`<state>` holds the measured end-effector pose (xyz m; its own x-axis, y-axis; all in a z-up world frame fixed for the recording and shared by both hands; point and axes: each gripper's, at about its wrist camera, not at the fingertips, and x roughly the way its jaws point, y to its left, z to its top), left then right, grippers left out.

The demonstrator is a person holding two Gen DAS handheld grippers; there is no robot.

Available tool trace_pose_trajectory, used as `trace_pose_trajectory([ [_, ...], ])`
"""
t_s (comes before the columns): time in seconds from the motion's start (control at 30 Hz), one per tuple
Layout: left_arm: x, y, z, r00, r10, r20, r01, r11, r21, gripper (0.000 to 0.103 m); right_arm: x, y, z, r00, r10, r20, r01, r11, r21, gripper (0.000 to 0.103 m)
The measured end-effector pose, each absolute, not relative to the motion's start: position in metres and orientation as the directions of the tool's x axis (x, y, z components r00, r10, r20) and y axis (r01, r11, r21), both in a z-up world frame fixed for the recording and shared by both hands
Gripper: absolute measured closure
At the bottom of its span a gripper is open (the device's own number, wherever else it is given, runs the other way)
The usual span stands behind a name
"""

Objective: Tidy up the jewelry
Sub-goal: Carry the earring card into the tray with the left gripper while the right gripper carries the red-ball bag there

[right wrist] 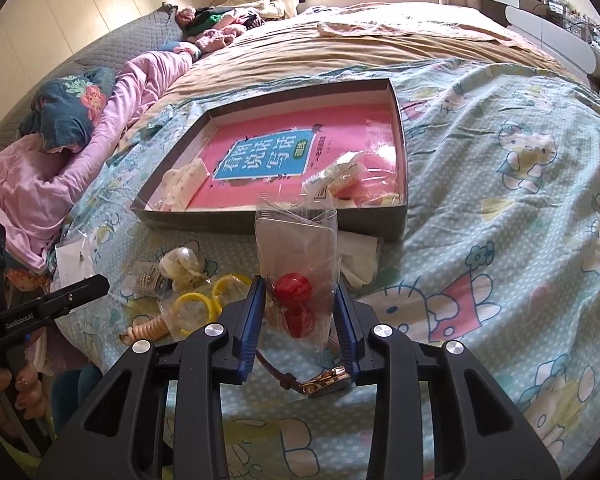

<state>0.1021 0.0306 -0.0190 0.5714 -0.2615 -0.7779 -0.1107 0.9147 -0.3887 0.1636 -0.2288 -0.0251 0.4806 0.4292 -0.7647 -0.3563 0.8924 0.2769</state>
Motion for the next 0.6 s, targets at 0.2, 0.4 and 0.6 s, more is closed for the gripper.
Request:
trace_pose_trajectory([
  [0.2, 0.101, 0.032, -0.012, 0.589, -0.246, -0.770, -0.104, 0.921, -0.374, 0.088, 0.162, -0.226, -0.015, 0.489, 0.445, -0.750, -0.379, 0.883, 0.276, 0.072],
  [0.4, 0.101, 0.036, -0.004, 0.607, -0.236, -0.759, -0.104, 0.923, -0.370, 0.088, 0.160, -0.217, -0.005, 0.493, 0.475, -0.729, -0.415, 0.865, 0.282, 0.072],
  [0.6, 0.106, 0.034, 0.003, 0.620, -0.235, -0.748, -0.094, 0.925, -0.369, 0.088, 0.162, -0.208, 0.007, 0.502, 0.502, -0.705, -0.445, 0.848, 0.287, 0.073],
])
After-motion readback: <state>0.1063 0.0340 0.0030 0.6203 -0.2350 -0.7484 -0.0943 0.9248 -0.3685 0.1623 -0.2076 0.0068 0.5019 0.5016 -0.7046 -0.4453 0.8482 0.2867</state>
